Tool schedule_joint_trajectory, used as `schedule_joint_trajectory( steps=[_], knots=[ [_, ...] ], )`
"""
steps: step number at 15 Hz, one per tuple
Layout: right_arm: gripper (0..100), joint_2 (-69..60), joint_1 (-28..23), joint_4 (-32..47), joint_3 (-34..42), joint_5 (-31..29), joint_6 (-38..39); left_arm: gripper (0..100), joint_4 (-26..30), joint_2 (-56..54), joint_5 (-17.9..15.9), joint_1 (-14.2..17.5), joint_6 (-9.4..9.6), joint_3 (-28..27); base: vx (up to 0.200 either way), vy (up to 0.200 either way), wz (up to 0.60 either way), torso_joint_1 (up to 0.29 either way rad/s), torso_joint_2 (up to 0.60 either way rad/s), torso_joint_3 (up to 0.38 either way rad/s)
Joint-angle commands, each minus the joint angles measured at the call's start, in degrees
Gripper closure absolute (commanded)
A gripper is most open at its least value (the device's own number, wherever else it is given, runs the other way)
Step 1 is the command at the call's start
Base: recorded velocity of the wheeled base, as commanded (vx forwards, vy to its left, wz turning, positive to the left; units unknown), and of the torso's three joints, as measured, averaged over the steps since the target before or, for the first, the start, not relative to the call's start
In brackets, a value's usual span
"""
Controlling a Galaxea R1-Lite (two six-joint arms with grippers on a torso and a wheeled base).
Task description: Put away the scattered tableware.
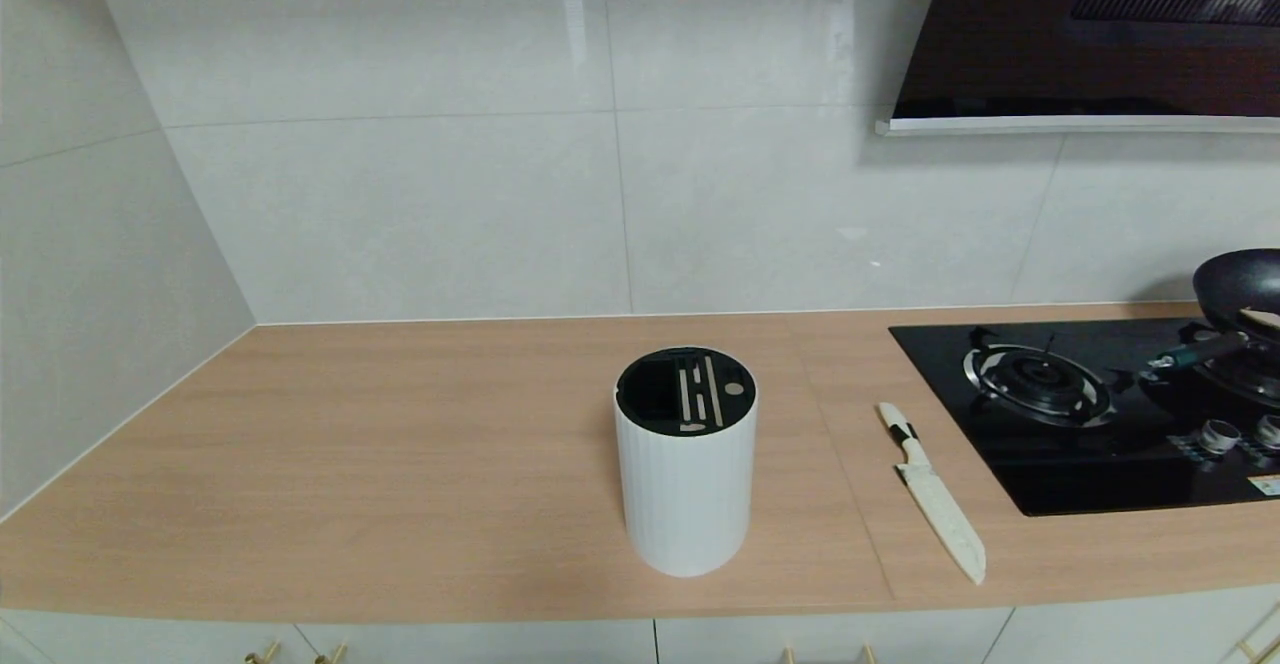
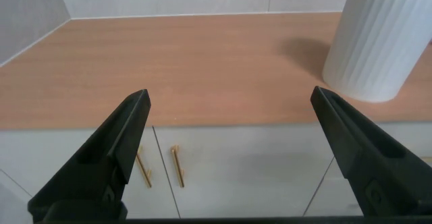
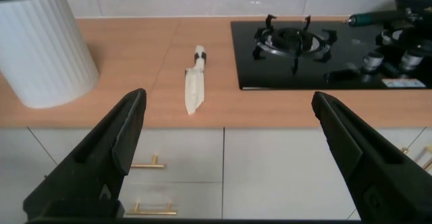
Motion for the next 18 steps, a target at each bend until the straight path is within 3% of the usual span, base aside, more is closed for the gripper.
schedule_joint_trajectory(
  steps=[1,9,18],
  knots=[
    [0,0.09,0.00,-0.09,0.00,-0.05,-0.08,0,0.02,0.02,-0.02,0.02,0.00,0.00,0.000,0.000,0.00,0.198,-0.40,-0.212],
    [0,0.09,0.00,-0.09,0.00,-0.05,-0.08,0,0.02,0.02,-0.02,0.02,0.00,0.00,0.000,0.000,0.00,0.178,-0.37,-0.197],
    [0,0.09,0.00,-0.09,0.00,-0.22,-0.69,0,-0.07,0.02,-0.02,0.02,0.00,0.00,0.000,0.000,0.00,0.012,-0.03,-0.014]
  ],
)
